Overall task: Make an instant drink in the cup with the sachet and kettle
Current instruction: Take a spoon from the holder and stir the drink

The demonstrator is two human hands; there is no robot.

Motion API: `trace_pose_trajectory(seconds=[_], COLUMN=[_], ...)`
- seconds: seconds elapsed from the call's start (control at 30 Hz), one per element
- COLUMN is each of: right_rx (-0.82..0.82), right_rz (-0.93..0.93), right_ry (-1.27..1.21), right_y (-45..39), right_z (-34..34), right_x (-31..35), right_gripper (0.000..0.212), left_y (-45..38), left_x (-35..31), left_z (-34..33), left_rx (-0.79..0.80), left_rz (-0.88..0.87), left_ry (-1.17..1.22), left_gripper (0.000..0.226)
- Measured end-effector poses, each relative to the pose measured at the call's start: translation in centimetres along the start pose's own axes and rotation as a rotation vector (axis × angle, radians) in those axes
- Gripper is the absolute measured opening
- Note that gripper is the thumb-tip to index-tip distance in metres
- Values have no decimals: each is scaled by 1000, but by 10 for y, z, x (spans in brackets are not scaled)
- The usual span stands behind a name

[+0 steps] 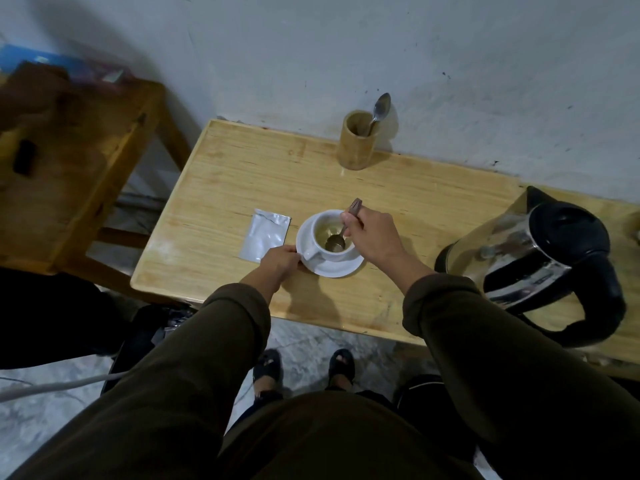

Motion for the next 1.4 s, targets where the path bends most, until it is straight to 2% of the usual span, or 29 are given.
trace_pose_trajectory(seconds=[0.27,0.4,0.6,0.83,1.1,1.27,1.4], right_rx=[-26,-43,58,-19,20,80,31], right_rz=[120,111,85,101,130,102,80], right_ry=[150,70,88,197,75,95,191], right_y=[0,3,1,1,7,4,4], right_z=[10,12,-3,8,3,-3,4], right_x=[9,15,15,13,24,21,19], right_gripper=[31,28,33,34,25,29,33], left_y=[4,7,9,10,11,11,12], left_x=[-1,-5,-8,-9,-10,-10,-10], left_z=[0,0,0,0,0,0,1], left_rx=[-30,-40,-56,-56,-63,-65,-70], left_rz=[-11,-30,-42,-54,-63,-57,-54], left_ry=[8,-46,-100,-139,-169,-177,-176], left_gripper=[33,34,36,37,38,37,37])
Point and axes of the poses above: each hand's wrist, its own y-axis away from the middle knuckle, its own z-axis out of the back of the hand, x = y × z, the point moved 10 cm from there along -y, towards the middle knuckle, and after that the axes turned 4 degrees about x, right-handed, at the moved point
